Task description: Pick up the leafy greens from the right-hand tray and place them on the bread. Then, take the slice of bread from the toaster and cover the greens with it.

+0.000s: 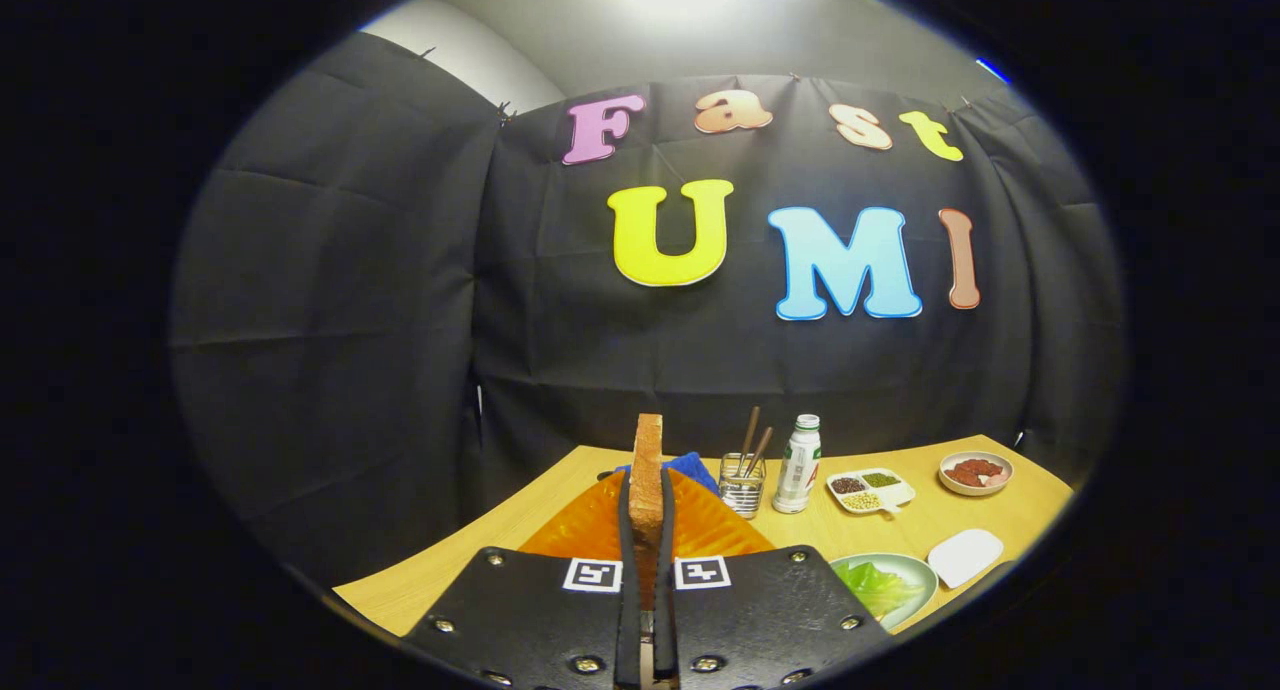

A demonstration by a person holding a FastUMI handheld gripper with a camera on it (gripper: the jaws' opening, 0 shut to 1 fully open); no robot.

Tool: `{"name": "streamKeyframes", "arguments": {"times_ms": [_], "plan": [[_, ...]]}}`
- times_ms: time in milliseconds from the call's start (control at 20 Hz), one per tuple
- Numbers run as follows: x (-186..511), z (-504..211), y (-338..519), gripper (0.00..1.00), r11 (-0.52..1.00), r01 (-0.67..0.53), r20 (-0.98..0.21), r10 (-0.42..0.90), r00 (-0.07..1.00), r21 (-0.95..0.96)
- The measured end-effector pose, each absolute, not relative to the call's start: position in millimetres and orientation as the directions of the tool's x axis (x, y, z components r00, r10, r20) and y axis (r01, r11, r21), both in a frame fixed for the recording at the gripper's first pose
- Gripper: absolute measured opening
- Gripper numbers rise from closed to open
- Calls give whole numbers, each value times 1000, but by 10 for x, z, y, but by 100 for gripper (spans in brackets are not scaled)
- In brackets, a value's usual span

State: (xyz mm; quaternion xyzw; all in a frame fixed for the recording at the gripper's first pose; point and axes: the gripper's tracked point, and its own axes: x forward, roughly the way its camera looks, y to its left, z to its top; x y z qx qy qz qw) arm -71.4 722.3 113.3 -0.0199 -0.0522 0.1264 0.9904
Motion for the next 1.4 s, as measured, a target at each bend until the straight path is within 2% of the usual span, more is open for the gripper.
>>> {"name": "streamKeyframes", "arguments": {"times_ms": [300,600,800,1400], "plan": [[-642,1166,6631,5,982,-175,101,183,978,-77],[-497,942,6007,5,987,-116,58,123,991,-110],[-369,762,5543,5,988,-36,48,44,998,-152],[-372,330,4985,5,981,-161,-14,160,987,-105]]}}
